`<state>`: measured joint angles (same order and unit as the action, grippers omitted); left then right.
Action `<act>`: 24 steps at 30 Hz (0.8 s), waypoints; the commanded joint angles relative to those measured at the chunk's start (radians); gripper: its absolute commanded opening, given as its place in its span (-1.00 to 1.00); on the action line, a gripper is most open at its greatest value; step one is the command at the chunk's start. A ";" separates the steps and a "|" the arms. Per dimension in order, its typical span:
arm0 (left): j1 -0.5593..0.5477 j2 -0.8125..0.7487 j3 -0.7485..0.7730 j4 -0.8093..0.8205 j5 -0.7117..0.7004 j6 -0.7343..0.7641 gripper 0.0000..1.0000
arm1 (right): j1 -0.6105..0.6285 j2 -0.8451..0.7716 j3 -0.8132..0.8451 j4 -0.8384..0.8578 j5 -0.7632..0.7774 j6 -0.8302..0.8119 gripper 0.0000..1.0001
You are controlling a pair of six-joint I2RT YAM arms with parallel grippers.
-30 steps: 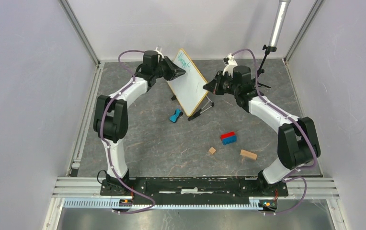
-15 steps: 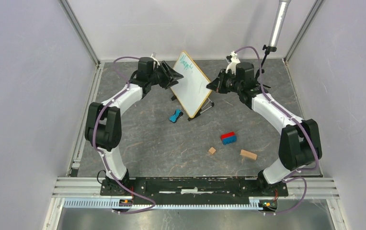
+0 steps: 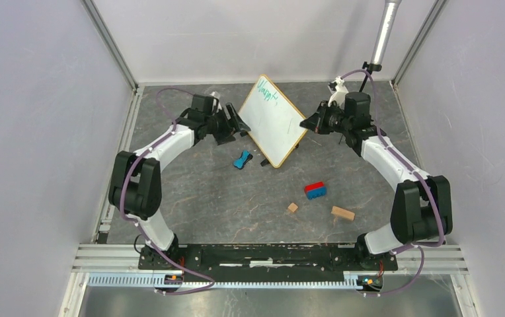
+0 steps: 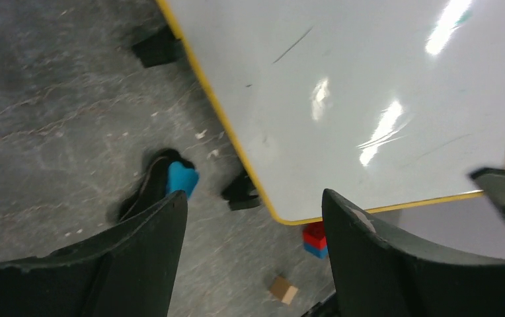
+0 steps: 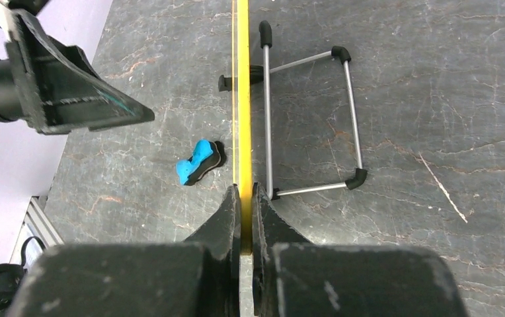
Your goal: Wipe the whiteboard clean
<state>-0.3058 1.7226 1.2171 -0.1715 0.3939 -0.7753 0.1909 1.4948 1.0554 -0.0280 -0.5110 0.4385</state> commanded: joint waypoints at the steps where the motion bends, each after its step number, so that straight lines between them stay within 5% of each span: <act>1: -0.074 0.052 0.097 -0.295 -0.131 0.250 0.61 | -0.014 -0.037 -0.030 0.125 -0.102 -0.026 -1.00; 9: -0.184 0.205 0.245 -0.501 -0.317 0.405 0.54 | -0.015 -0.073 -0.121 0.143 -0.097 -0.089 -1.00; 17: -0.185 0.263 0.300 -0.541 -0.328 0.459 0.42 | -0.015 -0.052 -0.129 0.162 -0.106 -0.094 -1.00; 24: -0.181 0.292 0.337 -0.575 -0.280 0.516 0.56 | -0.015 -0.051 -0.124 0.157 -0.098 -0.108 -0.86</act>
<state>-0.4892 1.9892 1.4849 -0.7090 0.0864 -0.3428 0.1726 1.4540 0.9287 0.0929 -0.5850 0.3836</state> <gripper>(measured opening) 0.777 0.066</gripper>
